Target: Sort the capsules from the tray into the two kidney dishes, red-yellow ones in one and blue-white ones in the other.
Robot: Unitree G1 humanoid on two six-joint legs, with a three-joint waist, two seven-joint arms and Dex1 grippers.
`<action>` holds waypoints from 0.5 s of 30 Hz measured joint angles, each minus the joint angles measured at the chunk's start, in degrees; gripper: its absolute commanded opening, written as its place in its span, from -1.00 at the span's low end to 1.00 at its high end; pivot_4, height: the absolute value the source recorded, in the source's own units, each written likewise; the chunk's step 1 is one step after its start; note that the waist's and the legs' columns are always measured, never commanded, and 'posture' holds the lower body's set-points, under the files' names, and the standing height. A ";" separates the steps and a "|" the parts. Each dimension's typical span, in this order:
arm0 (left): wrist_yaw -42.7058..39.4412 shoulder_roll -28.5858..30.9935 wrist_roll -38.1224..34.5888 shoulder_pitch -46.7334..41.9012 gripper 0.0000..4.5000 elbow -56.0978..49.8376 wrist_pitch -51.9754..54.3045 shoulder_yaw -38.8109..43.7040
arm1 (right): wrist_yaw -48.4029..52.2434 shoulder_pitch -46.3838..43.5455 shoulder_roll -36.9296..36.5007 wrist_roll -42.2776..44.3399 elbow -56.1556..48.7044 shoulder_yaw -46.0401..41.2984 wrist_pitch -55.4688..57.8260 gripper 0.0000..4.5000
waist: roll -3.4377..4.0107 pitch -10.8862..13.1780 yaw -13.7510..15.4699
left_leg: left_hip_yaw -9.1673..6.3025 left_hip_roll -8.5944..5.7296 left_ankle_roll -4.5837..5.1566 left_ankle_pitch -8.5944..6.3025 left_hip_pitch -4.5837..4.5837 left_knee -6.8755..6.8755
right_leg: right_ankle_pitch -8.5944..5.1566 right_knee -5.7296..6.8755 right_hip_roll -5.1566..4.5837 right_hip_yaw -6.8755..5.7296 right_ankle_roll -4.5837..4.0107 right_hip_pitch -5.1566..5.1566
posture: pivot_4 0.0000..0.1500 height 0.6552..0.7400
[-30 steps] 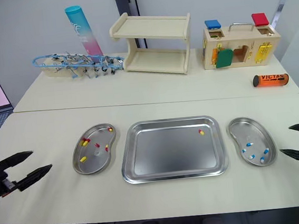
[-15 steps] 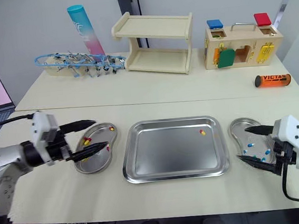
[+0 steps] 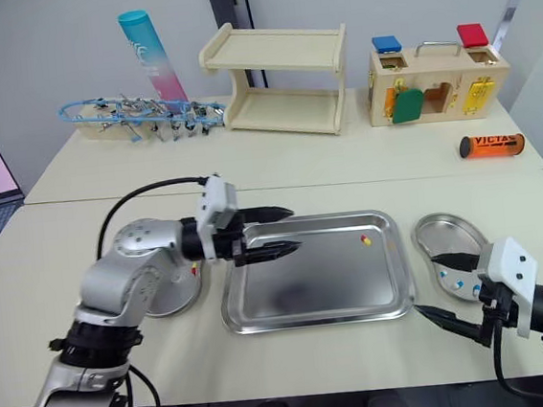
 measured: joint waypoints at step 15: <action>12.15 -21.43 15.91 -8.20 0.18 23.46 -5.46 -9.35 | -2.52 3.27 2.56 -2.13 -1.81 1.80 -1.86 1.00 | -0.03 0.00 0.18 | -0.06 -0.03 -0.02 0.01 -0.03 0.05 | 0.01 -0.02 0.00 -0.05 0.02 0.04 | 1.00 1.00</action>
